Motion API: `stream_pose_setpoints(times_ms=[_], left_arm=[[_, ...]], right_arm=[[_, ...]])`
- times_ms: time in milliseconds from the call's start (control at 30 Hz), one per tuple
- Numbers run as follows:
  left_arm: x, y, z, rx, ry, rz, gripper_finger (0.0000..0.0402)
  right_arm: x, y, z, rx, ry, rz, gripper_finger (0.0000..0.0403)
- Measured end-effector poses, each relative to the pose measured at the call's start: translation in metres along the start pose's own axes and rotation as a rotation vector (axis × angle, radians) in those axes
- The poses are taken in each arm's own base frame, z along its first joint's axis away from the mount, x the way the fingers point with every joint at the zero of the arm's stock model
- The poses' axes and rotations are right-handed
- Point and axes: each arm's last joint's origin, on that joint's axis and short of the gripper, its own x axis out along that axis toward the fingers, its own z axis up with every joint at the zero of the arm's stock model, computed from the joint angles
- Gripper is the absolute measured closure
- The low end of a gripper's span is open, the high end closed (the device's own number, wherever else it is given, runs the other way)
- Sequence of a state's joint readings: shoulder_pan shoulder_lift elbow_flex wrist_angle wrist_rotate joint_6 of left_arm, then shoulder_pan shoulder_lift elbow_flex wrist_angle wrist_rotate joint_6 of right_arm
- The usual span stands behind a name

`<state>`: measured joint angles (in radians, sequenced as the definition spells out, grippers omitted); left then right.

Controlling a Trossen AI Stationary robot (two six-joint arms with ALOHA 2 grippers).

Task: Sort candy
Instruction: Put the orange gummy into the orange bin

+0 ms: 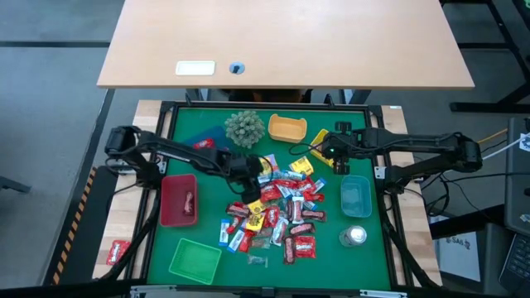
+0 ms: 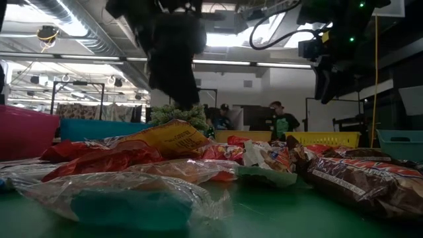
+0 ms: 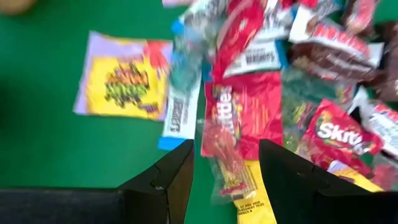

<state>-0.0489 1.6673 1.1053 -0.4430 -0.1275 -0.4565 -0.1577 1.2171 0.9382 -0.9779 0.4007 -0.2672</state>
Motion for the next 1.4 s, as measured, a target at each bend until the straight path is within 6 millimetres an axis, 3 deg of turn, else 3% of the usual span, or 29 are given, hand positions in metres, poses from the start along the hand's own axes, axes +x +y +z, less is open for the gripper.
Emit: stream_pose_setpoints(times_ms=[433, 1033, 1400], left_arm=[[0.046, -0.003, -0.013, -0.051, 0.100, 0.009, 0.0235], [0.067, -0.002, -0.023, -0.036, 0.159, 0.033, 0.0238], [0.068, 0.000, -0.022, -0.041, 0.159, 0.032, 0.0304]], right_arm=[[0.000, 0.002, 0.000, 0.000, -0.015, 0.052, 0.0246], [0.000, 0.003, 0.002, 0.004, -0.036, 0.100, 0.0246], [0.000, 0.003, 0.002, 0.003, -0.036, 0.101, 0.0246]])
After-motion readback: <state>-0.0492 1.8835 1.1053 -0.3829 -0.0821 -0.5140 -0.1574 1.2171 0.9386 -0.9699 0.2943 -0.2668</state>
